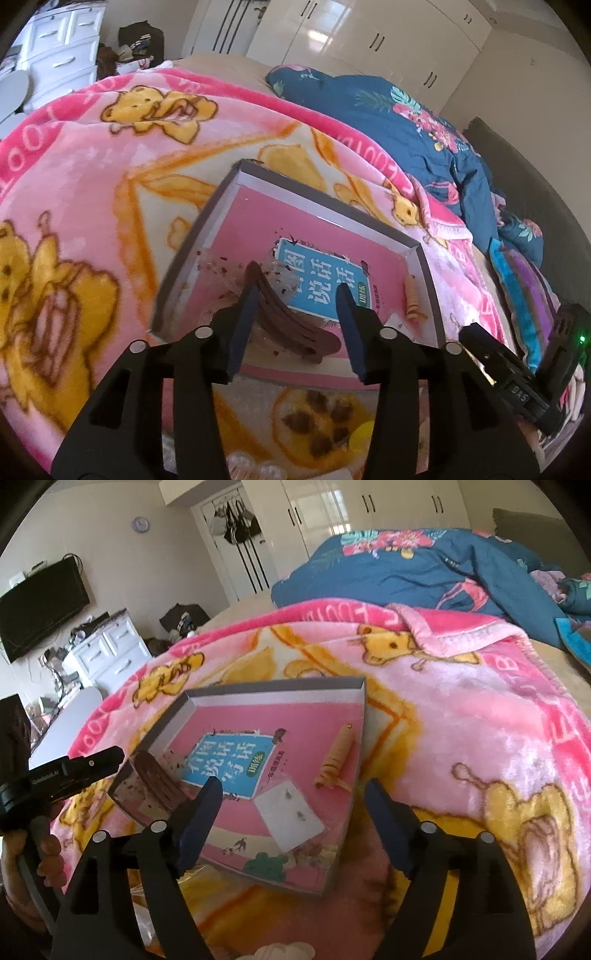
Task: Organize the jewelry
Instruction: 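Open the left tool to drop the clip in the box while the right tool releases the bag there, then move both open tools back toward the remaining jewelry beside the box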
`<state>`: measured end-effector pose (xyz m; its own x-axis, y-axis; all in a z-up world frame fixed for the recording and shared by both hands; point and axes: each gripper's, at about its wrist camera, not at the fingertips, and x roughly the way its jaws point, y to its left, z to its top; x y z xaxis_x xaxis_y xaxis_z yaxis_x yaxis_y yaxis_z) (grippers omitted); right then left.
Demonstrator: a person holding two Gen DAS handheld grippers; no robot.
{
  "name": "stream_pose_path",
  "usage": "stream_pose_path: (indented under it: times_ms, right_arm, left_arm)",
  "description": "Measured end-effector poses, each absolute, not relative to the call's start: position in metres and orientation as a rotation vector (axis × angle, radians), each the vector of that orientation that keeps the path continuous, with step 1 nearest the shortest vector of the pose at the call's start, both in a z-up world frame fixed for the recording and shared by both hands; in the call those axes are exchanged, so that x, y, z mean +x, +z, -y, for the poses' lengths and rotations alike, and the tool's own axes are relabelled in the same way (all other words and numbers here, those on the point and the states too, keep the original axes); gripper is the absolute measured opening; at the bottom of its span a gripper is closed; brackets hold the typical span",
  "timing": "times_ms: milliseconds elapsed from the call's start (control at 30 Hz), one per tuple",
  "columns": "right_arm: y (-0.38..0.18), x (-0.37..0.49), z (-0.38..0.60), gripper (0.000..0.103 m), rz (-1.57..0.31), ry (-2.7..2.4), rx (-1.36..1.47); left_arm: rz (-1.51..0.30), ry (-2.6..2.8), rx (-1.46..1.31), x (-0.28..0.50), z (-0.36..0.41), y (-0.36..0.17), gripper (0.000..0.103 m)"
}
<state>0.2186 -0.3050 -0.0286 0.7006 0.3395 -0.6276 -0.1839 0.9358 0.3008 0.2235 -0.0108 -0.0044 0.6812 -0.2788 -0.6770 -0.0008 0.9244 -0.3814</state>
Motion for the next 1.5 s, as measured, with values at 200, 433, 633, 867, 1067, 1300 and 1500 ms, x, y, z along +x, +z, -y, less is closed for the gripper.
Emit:
stream_pose_path:
  times_ms: [200,433,633,867,1067,1300,1500]
  right_arm:
    - [-0.012,0.202,0.317,0.083,-0.705,0.291,0.250]
    - [0.004,0.185,0.322,0.087,-0.679,0.295,0.242]
    - [0.019,0.172,0.329,0.091,-0.646,0.288,0.256]
    - [0.032,0.162,0.331,0.092,-0.625,0.282,0.252]
    - [0.044,0.151,0.327,0.092,-0.605,0.296,0.240]
    - [0.057,0.139,0.319,0.092,-0.586,0.319,0.216]
    - [0.063,0.128,0.309,0.092,-0.580,0.346,0.190]
  left_arm:
    - [-0.787,-0.137,-0.374,0.208,0.003,0.008,0.052]
    - [-0.765,-0.133,-0.392,0.191,-0.005,0.021,0.077]
    - [-0.742,-0.113,-0.408,0.174,-0.017,0.031,0.094]
    - [-0.714,-0.091,-0.422,0.152,-0.032,0.040,0.094]
    - [-0.696,-0.079,-0.429,0.134,-0.042,0.045,0.094]
    - [-0.687,-0.061,-0.432,0.115,-0.053,0.048,0.094]
    - [-0.683,-0.049,-0.441,0.102,-0.062,0.048,0.094]
